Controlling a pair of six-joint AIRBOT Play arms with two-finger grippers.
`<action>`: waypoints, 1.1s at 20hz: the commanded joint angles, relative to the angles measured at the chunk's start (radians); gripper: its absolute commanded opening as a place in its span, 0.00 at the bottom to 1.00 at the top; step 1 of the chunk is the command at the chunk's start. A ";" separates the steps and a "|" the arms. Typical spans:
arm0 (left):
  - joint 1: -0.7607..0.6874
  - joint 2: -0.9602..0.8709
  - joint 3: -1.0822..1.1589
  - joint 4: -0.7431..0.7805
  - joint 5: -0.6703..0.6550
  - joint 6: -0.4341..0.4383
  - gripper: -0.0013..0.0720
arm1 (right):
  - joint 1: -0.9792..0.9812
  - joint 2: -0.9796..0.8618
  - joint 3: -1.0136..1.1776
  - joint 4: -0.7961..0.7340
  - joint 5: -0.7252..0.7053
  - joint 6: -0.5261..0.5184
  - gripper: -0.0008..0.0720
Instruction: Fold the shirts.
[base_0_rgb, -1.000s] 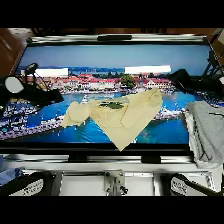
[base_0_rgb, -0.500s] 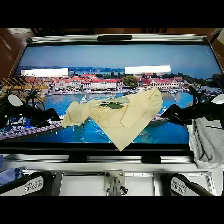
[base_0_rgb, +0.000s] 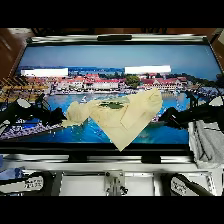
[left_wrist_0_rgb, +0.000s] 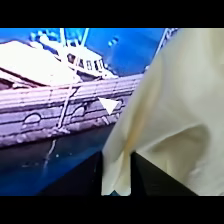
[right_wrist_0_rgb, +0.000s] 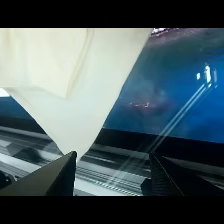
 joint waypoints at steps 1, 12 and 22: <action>-0.001 -0.014 0.005 -0.067 0.056 0.062 0.24 | 0.108 0.000 -0.034 0.000 0.001 0.025 0.88; -0.001 0.077 0.065 -0.068 -0.043 0.200 0.06 | 0.592 -0.002 -0.274 0.058 -0.353 0.285 0.88; -0.001 0.116 0.066 -0.069 -0.065 0.213 0.06 | 0.785 -0.074 -0.285 0.232 -0.612 0.303 0.88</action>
